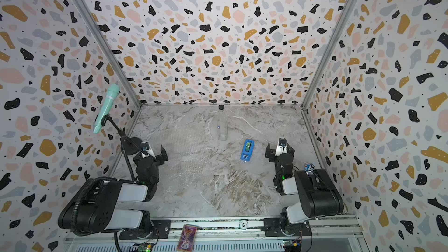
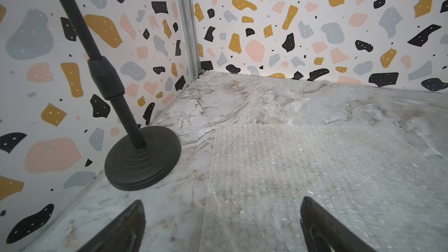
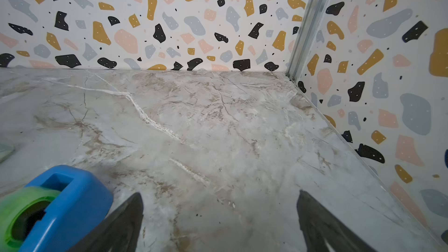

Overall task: Wrap wine bottles in bubble wrap
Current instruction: Pick up the wine bottle from the center of the board.

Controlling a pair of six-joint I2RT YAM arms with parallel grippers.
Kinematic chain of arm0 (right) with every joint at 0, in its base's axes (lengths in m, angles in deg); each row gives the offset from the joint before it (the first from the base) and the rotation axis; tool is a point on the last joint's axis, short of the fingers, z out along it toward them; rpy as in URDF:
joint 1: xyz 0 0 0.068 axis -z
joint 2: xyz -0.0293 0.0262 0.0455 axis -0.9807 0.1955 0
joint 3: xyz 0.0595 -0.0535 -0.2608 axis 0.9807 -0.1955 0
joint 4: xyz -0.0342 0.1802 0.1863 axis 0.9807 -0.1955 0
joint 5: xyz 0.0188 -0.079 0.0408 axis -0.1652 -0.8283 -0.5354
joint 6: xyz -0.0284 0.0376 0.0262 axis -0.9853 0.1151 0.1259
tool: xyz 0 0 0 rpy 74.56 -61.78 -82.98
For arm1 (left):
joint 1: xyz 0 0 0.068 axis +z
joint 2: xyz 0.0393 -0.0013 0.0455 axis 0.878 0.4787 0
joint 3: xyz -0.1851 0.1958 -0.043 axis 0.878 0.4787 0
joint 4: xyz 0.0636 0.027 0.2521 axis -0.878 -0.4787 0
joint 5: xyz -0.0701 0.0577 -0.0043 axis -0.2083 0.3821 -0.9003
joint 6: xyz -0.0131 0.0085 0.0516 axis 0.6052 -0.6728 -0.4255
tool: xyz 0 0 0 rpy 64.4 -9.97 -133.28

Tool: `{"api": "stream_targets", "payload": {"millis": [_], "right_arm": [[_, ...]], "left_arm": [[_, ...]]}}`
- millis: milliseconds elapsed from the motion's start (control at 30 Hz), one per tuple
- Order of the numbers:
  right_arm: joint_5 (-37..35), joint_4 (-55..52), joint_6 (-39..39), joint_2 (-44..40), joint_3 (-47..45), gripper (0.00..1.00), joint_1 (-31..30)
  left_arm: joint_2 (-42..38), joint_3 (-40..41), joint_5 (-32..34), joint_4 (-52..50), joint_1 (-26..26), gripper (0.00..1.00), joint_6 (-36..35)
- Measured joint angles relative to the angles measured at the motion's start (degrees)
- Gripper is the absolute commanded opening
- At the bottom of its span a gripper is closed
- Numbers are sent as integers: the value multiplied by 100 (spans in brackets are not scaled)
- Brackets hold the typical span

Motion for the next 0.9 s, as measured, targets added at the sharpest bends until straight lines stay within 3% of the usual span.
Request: {"api": "stream_targets", "payload": {"millis": [900], "right_arm": [[2, 0, 0, 2, 0, 99, 2]], "left_arm": [[0, 0, 0, 0, 0, 99, 0]]}}
